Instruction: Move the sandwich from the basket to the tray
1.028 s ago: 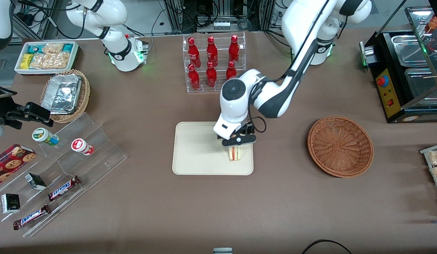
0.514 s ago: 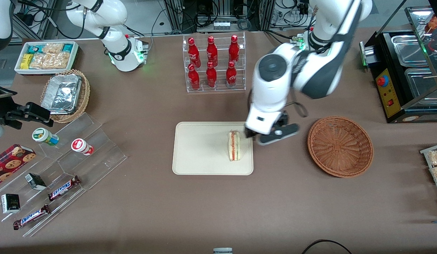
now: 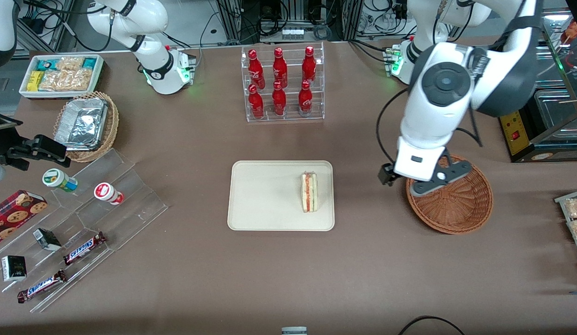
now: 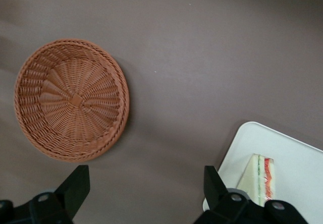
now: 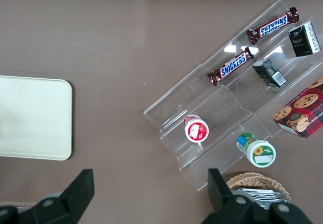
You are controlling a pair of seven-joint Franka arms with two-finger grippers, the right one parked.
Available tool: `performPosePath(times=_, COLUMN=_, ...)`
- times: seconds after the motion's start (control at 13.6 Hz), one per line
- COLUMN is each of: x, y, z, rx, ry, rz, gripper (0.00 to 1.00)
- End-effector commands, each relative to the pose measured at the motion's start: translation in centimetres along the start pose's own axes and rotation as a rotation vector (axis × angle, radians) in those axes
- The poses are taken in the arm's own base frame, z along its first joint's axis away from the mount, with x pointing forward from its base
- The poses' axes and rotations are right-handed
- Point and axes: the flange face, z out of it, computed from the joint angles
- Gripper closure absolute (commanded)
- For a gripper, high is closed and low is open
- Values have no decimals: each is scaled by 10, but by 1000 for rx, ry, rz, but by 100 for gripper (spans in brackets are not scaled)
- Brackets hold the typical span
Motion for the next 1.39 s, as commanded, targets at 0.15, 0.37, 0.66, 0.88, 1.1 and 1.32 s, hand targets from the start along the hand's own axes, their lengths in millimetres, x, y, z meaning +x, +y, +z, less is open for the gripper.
performPosePath(times=0.15, x=18, y=-86, z=-37, rx=-32, ry=-47, rz=55, gripper=0)
performPosePath(times=0.37, x=32, y=-138, z=-45, rx=-58, ry=-67, rz=84, gripper=0)
performPosePath(times=0.66, x=33, y=-176, z=-60, rx=-70, ry=-95, rz=118, gripper=0)
performPosePath(times=0.88, x=29, y=-178, z=-69, rx=-77, ry=-99, rz=124, gripper=0)
performPosePath(times=1.1, x=25, y=-177, z=-77, rx=-145, ry=-116, rz=186, gripper=0)
performPosePath(times=1.32, x=24, y=-184, z=-76, rx=-119, ry=-144, rz=194, gripper=0)
